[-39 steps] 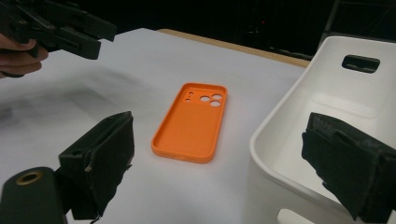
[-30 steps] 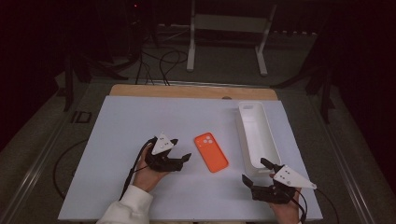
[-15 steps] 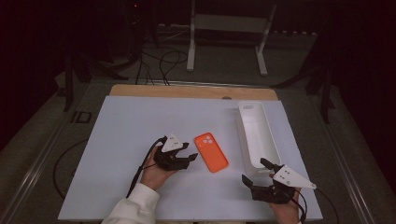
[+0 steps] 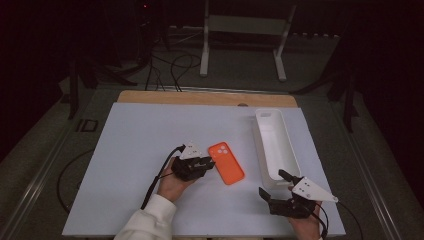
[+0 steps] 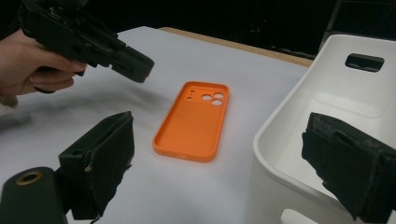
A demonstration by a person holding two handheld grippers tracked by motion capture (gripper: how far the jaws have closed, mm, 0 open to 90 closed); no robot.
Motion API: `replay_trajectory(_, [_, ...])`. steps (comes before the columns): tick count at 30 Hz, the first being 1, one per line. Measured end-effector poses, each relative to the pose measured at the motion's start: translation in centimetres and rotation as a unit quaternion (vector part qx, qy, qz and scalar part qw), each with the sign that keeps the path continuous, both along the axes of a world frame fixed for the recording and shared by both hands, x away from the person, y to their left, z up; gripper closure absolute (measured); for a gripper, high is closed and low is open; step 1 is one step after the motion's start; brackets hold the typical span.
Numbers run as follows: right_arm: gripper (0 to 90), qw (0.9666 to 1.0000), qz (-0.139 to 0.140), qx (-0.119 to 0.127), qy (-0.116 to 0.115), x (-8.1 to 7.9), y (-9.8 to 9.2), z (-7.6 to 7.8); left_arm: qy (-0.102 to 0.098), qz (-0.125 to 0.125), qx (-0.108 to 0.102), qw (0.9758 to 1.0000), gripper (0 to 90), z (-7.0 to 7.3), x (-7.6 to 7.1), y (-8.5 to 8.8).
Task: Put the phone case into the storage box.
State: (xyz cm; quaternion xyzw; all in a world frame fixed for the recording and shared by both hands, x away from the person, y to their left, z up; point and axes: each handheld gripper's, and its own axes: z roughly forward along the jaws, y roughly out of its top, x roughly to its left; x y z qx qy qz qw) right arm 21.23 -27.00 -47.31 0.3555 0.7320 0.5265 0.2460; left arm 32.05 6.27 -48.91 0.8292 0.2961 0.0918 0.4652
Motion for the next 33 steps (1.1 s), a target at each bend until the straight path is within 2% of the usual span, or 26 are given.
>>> replay_trajectory(3, [9.3,1.0,0.001,0.0,0.0,0.0,0.0,0.0,0.0,-0.012,0.003,0.9999,85.3,-0.2,0.0,-0.6])
replay_trajectory(5, [9.3,1.0,0.001,-0.001,-0.001,0.0,0.0,0.0,0.0,-0.019,0.006,0.9998,89.5,-0.3,-0.1,-1.0])
replay_trajectory(11, [9.3,1.0,0.002,-0.001,-0.001,0.0,0.1,0.0,-0.001,-0.032,0.022,0.9992,90.0,-0.6,-0.1,-2.1])
replay_trajectory(21, [9.3,1.0,0.003,-0.003,-0.001,0.0,0.1,0.0,0.008,-0.047,0.034,0.9983,90.0,-1.6,-0.1,-3.8])
replay_trajectory(33, [9.3,1.0,0.003,-0.004,0.0,0.0,0.1,0.0,0.021,-0.061,0.039,0.9971,90.0,-2.5,-0.4,-5.2])
